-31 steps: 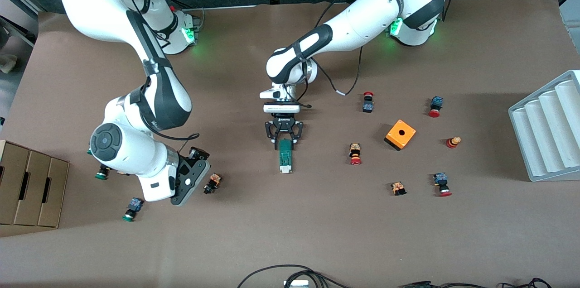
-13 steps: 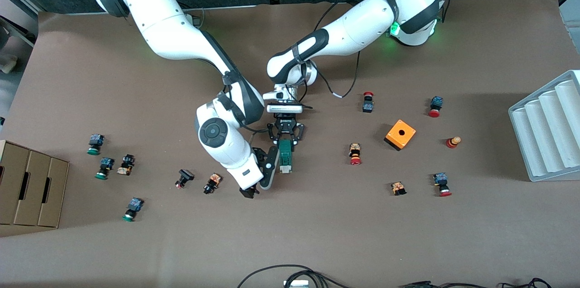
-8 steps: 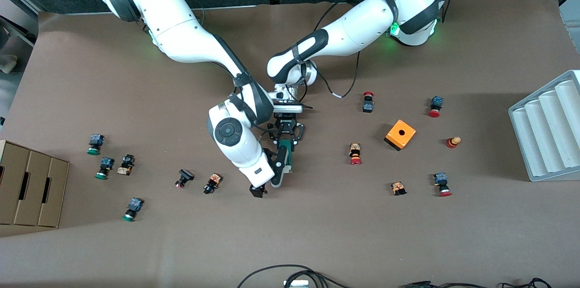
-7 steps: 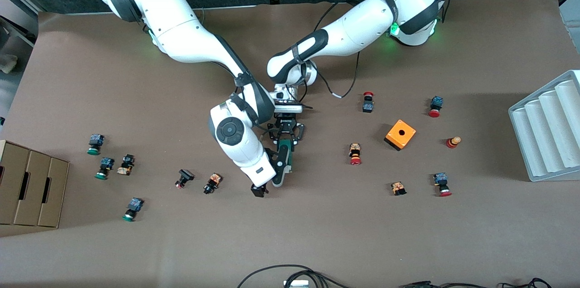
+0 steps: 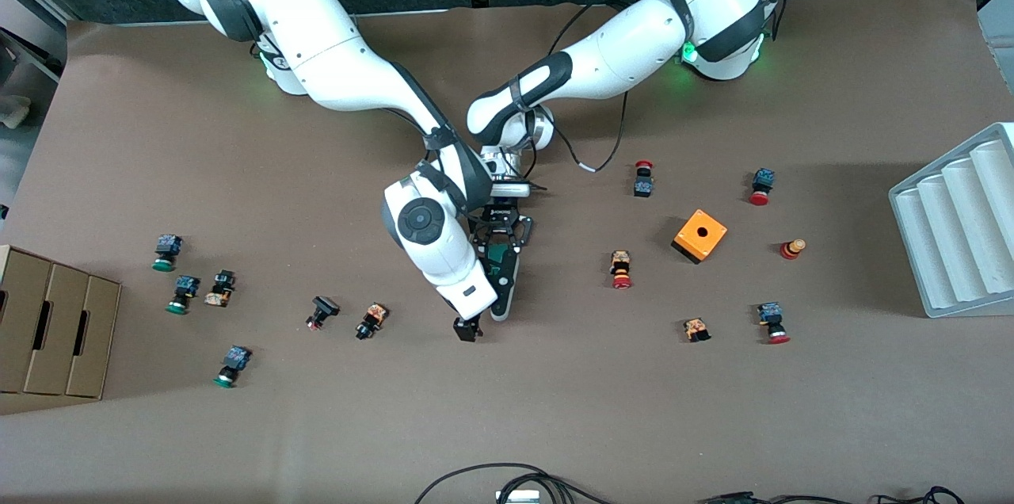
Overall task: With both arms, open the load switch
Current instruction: 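Lower the right gripper beside the white lever of the switch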
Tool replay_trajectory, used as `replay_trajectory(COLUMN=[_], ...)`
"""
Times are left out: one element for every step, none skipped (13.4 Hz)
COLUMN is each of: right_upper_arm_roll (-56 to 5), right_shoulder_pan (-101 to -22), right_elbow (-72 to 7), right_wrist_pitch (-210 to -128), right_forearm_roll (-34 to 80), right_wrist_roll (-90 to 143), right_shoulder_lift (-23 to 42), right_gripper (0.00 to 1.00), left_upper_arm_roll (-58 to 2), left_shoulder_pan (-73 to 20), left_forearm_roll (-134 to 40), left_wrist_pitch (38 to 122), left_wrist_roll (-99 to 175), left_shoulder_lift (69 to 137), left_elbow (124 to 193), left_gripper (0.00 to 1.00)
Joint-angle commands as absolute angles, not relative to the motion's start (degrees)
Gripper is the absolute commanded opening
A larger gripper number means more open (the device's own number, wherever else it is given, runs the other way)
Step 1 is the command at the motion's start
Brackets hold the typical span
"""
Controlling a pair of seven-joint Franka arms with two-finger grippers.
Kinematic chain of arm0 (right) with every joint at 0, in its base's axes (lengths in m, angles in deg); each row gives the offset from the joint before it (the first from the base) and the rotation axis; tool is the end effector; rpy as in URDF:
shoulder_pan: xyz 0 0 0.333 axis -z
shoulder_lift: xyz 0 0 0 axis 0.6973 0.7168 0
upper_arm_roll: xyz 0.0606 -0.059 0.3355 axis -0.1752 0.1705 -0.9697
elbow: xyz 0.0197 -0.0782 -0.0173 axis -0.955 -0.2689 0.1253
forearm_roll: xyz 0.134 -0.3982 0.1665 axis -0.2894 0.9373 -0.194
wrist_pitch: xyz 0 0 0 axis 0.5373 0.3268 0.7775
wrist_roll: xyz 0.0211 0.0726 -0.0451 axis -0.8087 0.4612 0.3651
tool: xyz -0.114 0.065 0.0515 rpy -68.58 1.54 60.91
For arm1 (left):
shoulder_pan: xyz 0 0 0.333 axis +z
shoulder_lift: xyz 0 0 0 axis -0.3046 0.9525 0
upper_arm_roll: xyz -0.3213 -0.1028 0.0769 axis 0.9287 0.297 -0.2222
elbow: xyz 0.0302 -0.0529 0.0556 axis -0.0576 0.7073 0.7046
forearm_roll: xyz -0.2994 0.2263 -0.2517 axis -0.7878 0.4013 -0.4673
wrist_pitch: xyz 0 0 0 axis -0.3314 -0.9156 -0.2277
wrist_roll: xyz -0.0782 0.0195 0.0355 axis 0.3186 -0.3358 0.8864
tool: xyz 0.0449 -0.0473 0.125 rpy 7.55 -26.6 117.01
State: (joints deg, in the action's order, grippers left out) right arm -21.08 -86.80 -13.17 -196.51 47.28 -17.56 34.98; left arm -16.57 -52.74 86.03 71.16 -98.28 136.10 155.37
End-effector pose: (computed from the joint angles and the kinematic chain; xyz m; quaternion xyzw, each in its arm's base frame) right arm 0.6842 0.4788 0.1752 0.7736 0.6198 0.1322 0.0026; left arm 0.4183 -0.6019 0.0210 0.8213 -0.0014 0.5701 0.0226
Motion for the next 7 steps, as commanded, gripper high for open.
replay_trajectory(right_upper_arm_roll=[-18.7,-18.5,-18.4,-18.1,-18.1,-18.2,-18.2], right_shoulder_pan=[-89.6,-90.1,-90.3,-90.4,-90.4,-90.4,-90.5], right_elbow=[-10.1,-9.9,-9.9,-9.9,-9.9,-9.9,-9.9], right_wrist_pitch=[-197.5,-197.5,-197.5,-197.3,-196.8,-196.6,-196.6], right_forearm_roll=[46.6,46.6,46.6,46.6,46.6,46.5,46.5], right_wrist_roll=[-13.9,-13.5,-13.5,-13.7,-14.0,-14.0,-14.0], right_shoulder_lift=[37.0,37.3,37.4,37.4,37.3,37.3,37.3], right_gripper=[1.00,1.00,1.00,1.00,1.00,1.00,1.00], left_upper_arm_roll=[-16.9,-16.9,-16.9,-16.9,-16.9,-16.9,-16.9], left_shoulder_pan=[-53.2,-53.2,-53.2,-53.2,-53.2,-53.2,-53.2], left_forearm_roll=[86.7,86.7,86.7,86.7,86.7,86.7,86.7], left_wrist_pitch=[69.9,69.9,69.9,69.9,69.9,69.9,69.9], left_wrist_roll=[-99.4,-99.4,-99.4,-99.4,-99.4,-99.4,-99.4], left_shoulder_lift=[137.0,137.0,137.1,137.1,137.1,137.1,137.1], left_elbow=[154.7,154.6,154.6,154.6,154.6,154.6,154.6], left_gripper=[0.56,0.56,0.54,0.48,0.49,0.50,0.50])
